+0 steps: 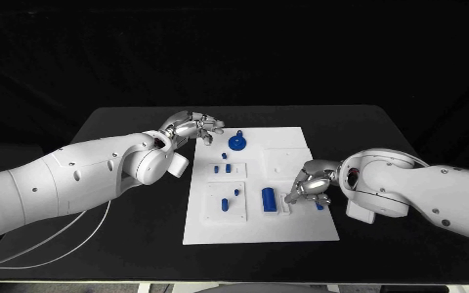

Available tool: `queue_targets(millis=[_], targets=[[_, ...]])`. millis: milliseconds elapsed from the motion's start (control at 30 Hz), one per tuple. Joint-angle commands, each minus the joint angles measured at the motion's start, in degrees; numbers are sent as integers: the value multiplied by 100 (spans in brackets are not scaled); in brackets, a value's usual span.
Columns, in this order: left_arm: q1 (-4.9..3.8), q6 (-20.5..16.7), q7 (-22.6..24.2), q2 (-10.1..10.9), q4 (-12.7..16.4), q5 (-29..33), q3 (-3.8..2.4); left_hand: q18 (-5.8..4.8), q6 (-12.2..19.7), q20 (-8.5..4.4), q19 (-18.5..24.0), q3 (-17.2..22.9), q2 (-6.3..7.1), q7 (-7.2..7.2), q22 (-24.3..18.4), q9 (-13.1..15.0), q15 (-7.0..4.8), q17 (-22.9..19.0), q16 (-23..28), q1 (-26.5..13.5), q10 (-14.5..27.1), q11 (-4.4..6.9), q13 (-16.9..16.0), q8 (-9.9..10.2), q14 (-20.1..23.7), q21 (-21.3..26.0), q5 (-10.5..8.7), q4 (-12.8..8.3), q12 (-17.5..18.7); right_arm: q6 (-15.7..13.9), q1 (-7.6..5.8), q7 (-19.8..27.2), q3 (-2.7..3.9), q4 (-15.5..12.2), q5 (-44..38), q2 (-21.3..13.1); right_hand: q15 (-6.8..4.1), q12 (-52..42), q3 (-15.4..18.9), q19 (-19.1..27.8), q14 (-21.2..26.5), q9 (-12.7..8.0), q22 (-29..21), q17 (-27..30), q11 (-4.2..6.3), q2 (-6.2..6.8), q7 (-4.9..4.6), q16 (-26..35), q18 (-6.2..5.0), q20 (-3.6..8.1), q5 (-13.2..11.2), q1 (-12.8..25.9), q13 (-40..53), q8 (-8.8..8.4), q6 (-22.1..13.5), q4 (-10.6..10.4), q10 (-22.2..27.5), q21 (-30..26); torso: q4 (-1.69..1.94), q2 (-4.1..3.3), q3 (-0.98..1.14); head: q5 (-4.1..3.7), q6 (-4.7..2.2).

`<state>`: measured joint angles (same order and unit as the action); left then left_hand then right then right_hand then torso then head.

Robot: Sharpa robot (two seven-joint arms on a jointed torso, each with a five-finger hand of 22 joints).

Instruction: Assemble the parts on the task board

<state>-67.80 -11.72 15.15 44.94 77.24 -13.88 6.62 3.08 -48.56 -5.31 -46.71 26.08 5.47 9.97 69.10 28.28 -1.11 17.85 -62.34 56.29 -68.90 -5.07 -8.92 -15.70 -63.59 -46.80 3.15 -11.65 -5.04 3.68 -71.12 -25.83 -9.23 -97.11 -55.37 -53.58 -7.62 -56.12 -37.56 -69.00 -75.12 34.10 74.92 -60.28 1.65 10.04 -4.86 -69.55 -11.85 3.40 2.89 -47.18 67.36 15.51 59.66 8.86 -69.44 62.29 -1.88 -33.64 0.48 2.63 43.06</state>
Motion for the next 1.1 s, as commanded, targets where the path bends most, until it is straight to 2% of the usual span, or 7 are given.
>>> queue_targets(millis=[33,133,300,400,600,867,1100], targets=[[0,57,38,-15,8,29,-4,40,32,-127,-26,-38,-49,-9,9,-5,10,7,35,13,8,-33,9,-26,-12,21,17,-10,-11,-131,-79,209,28,83,-187,-114,2,-23,-2,-31,-15,11,3,2,-9,3,-2,21,-315,34,9,-61,11,-22,-71,26,-49,-40,-2,-2,3,-29,-27],[0,55,39,-19,7,29,-4,40,31,-126,-27,-39,-48,-9,9,-5,10,7,35,12,7,-33,8,-27,-12,22,17,-9,-12,-33,-180,179,43,184,-238,-245,5,-50,-1,-40,-20,24,0,0,-11,20,-4,18,-315,36,7,-81,26,-17,-72,25,-66,-40,-2,-3,3,-56,-47],[0,54,36,-16,11,29,-3,39,30,-126,-27,-41,-45,-9,10,-5,10,8,35,10,6,-33,8,-28,-13,22,16,-9,-12,240,-258,-28,43,321,-499,-408,5,-73,5,-52,-26,41,-2,-4,-10,28,-1,11,-315,38,3,-86,41,-4,-59,12,-76,-39,1,-1,4,-110,-75],[0,57,35,-24,7,29,-3,39,29,-126,-27,-42,-44,-9,10,-5,10,9,35,10,5,-32,8,-29,-13,23,16,-9,-13,462,-258,-257,42,347,-646,-467,1,-88,12,-60,-30,63,-3,-10,-4,50,5,4,-315,40,-2,-84,52,16,-33,-7,-77,-37,-8,-4,2,-147,-88],[0,63,34,-29,15,29,-3,39,28,-126,-27,-43,-43,-10,11,-6,10,10,36,9,4,-32,8,-30,-13,24,16,-9,-13,590,-258,-505,33,313,-897,-509,-13,-102,12,-68,-31,110,-2,-20,14,98,25,-7,-315,42,-6,-72,67,58,17,-62,-72,-34,-4,-4,3,-206,-97],[0,71,31,-29,19,29,-3,38,26,-126,-28,-45,-43,-11,13,-6,10,11,36,6,3,-32,8,-31,-13,25,16,-7,-14,679,-240,-639,-96,247,-1068,-459,-19,-103,-3,-68,-30,137,-1,-26,20,118,32,-11,-315,40,-7,-60,71,69,18,-122,-67,-34,6,-9,0,-244,-80],[0,77,30,-21,24,29,-3,38,26,-126,-28,-45,-44,-11,14,-7,9,12,37,5,2,-32,8,-32,-13,26,16,-5,-14,620,-119,-639,-114,224,-1141,-382,-19,-99,-7,-63,-26,156,1,-27,21,133,32,-10,-315,35,-8,-29,72,69,10,-187,-59,-35,5,-7,-4,-242,-65]])
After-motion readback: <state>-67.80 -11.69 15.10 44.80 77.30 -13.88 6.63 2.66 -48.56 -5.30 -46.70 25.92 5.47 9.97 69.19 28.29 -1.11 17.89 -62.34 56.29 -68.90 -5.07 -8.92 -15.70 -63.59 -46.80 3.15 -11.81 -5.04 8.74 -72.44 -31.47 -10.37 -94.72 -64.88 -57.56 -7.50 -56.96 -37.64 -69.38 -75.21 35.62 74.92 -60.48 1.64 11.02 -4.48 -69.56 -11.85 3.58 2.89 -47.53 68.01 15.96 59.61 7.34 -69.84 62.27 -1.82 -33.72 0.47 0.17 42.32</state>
